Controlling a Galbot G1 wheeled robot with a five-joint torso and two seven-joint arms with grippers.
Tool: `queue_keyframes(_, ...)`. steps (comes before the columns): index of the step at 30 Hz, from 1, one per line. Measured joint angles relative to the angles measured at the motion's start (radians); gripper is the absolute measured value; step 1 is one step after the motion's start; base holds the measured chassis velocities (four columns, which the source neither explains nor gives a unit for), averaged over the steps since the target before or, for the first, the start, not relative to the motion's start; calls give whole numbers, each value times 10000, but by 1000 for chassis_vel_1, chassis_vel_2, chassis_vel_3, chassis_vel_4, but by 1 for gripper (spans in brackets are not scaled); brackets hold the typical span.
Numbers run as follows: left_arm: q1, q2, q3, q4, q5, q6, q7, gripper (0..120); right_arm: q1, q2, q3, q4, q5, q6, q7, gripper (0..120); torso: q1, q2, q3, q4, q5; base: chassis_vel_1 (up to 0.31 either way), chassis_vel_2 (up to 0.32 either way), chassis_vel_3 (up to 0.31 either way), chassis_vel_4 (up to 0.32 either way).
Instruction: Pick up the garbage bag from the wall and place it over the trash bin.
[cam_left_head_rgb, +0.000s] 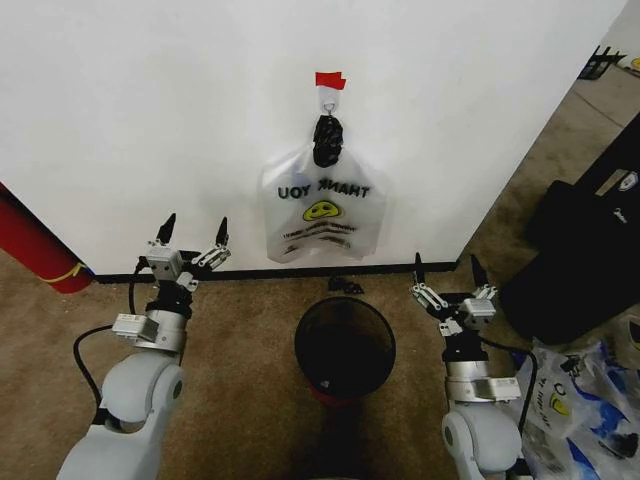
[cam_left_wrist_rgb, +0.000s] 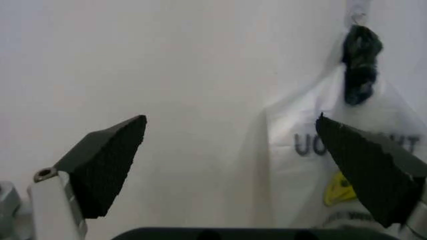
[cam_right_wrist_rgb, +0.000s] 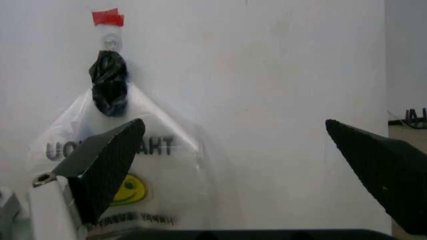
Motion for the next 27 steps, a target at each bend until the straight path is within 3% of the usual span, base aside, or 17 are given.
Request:
queue_keyframes(6,-548,313,774,417,-518,-108,-212,100,153,-307,-5,-570,151,826,-56,100,0,0,0,-5,0,0,0,0,0)
queue_keyframes(13,-239,595,762,102,-631,-150,-108,100,466,-287,-12,-611,-43,862,41,100,0,0,-1,2,1,0,0,0,0)
queue_keyframes(21,-63,-328,445,261,-58,-519,40,100,866,-199,-230,-561,-294,1019,622,100,1,0,0,-2,-3,0,0,0,0)
queue_keyframes(27,98,-337,-72,61,151,-341,283,100,700,-306,-343,-328,-647,575,754,100,0,0,-1,-1,1,0,0,0,0)
